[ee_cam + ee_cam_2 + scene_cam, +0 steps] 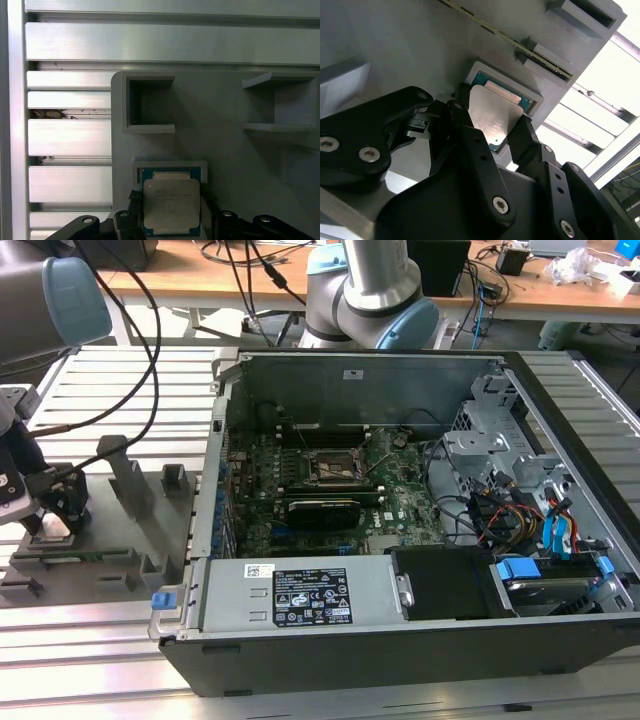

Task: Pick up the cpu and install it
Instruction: 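Pick up the cpu and move it towards the insertion slot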

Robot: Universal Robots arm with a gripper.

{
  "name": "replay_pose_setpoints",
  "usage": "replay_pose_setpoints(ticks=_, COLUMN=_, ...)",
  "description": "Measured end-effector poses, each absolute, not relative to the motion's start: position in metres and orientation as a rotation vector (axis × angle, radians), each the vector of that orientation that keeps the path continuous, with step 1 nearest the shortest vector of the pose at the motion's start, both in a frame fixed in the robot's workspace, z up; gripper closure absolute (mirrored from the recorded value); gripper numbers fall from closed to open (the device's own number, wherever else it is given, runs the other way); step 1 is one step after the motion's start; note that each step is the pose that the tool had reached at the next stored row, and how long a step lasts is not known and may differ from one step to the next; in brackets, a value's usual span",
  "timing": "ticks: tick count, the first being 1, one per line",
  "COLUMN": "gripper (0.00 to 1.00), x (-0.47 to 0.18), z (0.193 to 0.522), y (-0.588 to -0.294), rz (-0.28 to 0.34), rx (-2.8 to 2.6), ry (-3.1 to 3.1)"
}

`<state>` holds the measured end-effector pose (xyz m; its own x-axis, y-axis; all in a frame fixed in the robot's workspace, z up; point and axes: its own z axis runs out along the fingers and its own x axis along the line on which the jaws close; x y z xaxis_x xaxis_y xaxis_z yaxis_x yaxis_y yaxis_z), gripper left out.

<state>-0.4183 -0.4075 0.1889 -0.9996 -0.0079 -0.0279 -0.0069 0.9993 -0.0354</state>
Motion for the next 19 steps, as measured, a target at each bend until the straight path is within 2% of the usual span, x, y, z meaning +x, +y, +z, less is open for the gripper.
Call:
replay_pose_setpoints(ticks=8, gripper=0.46, x=-0.418, z=0.19, y=-0.408, rz=-0.056, rx=-0.012, ry=3.113)
replay_pose_setpoints(ticks=19, gripper=0.46, x=-0.418, z=0.215, y=-0.408, rz=-0.056, rx=-0.012, ry=3.113)
